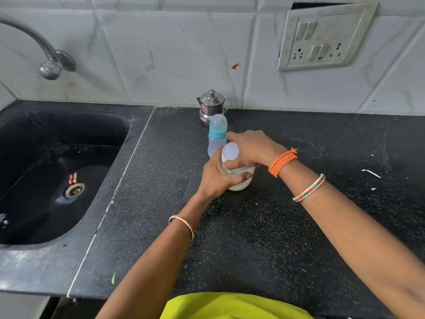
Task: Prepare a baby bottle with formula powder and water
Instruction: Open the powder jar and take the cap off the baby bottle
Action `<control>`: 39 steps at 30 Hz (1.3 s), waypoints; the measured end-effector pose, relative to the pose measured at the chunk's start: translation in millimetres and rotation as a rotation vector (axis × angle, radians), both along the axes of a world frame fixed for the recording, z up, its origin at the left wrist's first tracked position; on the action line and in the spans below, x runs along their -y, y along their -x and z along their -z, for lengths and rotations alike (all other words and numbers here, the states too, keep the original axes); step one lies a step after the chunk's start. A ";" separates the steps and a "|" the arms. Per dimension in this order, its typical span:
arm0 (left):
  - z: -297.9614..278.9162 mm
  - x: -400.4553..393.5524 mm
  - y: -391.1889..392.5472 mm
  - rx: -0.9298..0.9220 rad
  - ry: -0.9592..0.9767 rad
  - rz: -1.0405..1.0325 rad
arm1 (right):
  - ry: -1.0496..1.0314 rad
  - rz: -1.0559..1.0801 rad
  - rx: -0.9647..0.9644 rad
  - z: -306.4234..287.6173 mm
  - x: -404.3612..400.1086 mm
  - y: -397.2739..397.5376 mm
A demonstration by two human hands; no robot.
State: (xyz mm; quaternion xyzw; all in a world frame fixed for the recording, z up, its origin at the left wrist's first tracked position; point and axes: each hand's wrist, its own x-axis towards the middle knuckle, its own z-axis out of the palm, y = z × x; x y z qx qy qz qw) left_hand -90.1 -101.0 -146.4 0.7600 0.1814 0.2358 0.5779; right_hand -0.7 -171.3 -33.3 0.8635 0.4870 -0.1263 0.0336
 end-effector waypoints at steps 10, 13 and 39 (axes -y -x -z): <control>7.4 -18.9 -3.7 -0.142 0.065 0.150 | 0.233 -0.293 -0.064 -16.8 5.8 -6.3; 9.4 -20.9 -3.8 -0.149 0.052 0.172 | 0.299 -0.357 -0.173 -34.7 3.6 -6.8; 13.9 -21.6 -3.6 -0.158 0.064 0.220 | 0.380 -0.186 -0.022 -42.5 -2.4 21.9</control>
